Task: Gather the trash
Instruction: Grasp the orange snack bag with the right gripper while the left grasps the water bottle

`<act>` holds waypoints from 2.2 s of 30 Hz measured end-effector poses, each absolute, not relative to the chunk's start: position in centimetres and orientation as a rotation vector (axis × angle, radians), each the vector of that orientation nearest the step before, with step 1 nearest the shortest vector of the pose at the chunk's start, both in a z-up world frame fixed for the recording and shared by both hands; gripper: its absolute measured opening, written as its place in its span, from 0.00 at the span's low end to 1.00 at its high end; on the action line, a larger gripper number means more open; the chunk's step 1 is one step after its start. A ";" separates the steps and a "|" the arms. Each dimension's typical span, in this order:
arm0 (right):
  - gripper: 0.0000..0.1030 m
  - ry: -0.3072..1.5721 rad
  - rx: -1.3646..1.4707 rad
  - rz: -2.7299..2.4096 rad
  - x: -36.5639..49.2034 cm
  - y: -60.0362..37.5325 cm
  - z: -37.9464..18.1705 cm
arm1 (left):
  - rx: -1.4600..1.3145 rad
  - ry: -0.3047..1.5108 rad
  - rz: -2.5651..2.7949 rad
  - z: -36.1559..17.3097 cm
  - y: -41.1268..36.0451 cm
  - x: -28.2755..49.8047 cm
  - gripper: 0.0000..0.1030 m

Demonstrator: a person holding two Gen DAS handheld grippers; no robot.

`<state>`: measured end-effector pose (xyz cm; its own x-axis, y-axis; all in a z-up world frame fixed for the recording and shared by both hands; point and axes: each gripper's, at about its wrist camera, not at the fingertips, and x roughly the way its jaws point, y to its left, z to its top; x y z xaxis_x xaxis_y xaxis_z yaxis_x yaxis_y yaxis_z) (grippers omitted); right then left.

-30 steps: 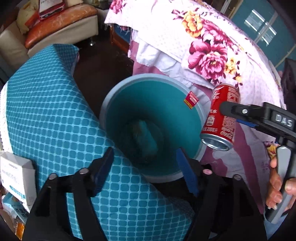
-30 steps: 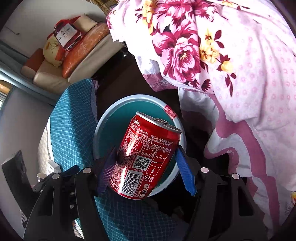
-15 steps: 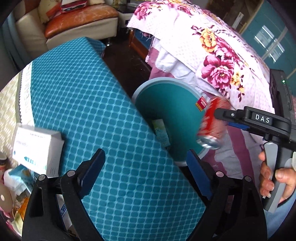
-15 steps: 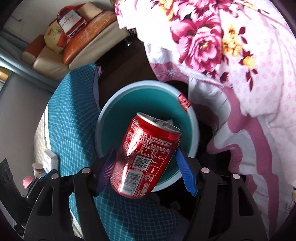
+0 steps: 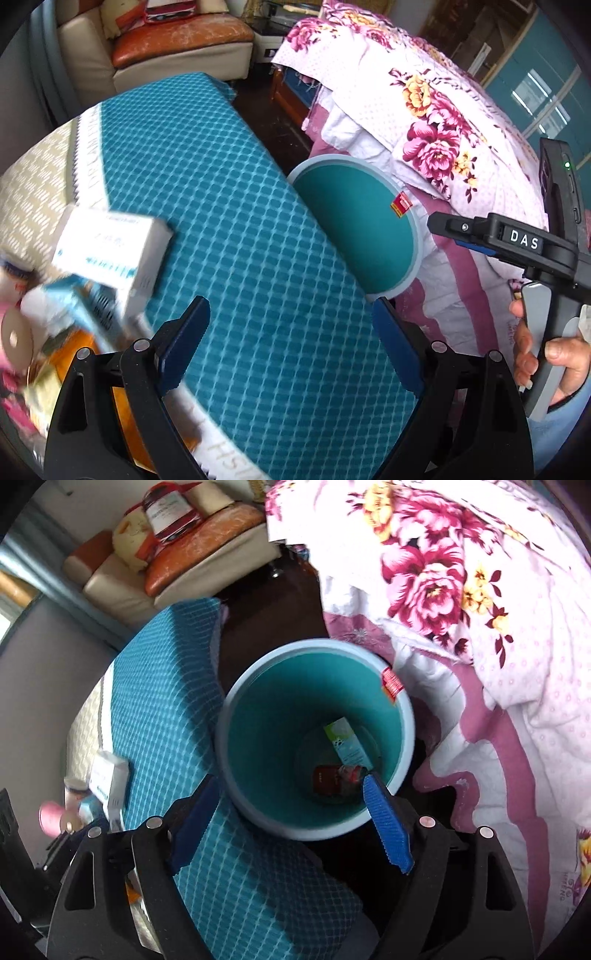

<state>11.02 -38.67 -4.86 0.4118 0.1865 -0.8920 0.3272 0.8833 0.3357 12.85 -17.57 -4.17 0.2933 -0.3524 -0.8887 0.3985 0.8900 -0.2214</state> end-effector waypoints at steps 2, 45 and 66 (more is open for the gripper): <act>0.74 1.169 0.496 -0.076 10.6 -37.5 -4.7 | 0.032 1.168 -0.482 -3.9 -16.2 11.9 0.87; 0.75 1.348 0.205 0.333 7.5 -11.9 -5.4 | -0.222 1.208 -0.099 -8.2 8.4 -0.4 0.91; 0.52 1.385 0.163 0.410 7.7 -6.7 -8.6 | -0.240 1.216 -0.120 -9.1 10.8 -0.7 0.92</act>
<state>7.67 -6.69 -8.64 0.1283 0.3744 -0.9184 -0.1854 0.9187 0.3486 -0.67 10.82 -9.14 0.3454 -0.2192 -0.9125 -0.0372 0.9684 -0.2467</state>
